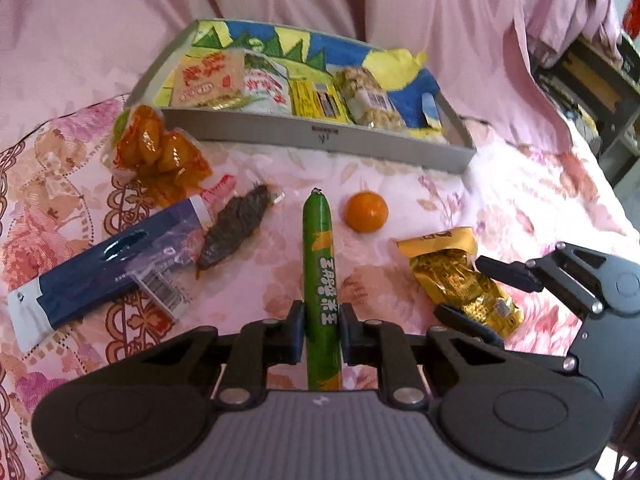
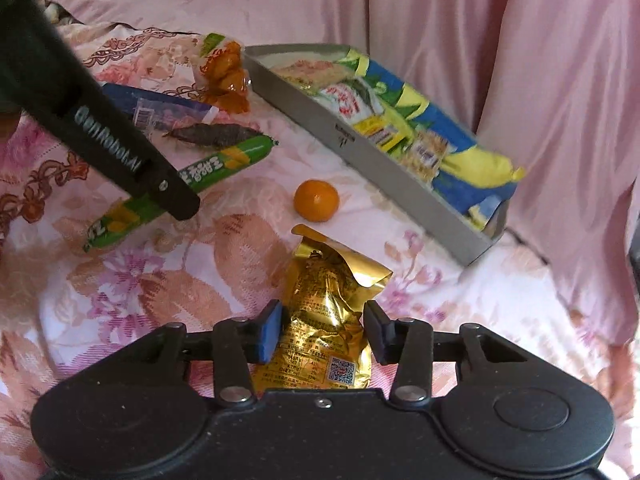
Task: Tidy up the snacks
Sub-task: 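Lift both held snacks and carry them over the painted tray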
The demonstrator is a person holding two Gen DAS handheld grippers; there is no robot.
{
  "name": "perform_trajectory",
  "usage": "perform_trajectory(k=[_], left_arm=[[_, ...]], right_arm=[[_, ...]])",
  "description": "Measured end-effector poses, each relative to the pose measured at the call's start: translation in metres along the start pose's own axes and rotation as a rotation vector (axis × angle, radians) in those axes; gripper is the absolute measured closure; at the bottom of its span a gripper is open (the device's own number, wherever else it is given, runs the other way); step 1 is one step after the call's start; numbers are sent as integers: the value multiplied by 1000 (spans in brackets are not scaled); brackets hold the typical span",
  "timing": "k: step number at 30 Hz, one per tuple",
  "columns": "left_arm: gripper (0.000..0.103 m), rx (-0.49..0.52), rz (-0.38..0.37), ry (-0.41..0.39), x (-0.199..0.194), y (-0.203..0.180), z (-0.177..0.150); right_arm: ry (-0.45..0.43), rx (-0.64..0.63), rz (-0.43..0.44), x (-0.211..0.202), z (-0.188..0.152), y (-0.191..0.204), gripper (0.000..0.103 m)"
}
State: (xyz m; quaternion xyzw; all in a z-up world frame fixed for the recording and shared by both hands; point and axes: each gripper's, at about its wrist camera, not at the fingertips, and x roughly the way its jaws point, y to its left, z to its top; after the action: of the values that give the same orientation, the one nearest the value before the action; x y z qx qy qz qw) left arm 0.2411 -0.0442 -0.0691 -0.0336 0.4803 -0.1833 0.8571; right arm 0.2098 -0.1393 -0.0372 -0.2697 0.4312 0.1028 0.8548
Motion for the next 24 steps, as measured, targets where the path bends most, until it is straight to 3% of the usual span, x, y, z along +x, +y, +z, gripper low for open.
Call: perform_trajectory(k=[4, 11, 19, 24], left_arm=[[84, 4, -21, -52, -6, -1, 5], [84, 14, -44, -147, -9, -1, 19], [84, -18, -29, -300, -17, 7, 59], [84, -41, -13, -343, -1, 15, 92]], right_arm=[[-60, -9, -68, -5, 4, -5, 57], [-170, 91, -141, -11, 15, -33, 57], [-257, 180, -181, -2, 33, -62, 57], [-286, 236, -196, 13, 49, -84, 57]])
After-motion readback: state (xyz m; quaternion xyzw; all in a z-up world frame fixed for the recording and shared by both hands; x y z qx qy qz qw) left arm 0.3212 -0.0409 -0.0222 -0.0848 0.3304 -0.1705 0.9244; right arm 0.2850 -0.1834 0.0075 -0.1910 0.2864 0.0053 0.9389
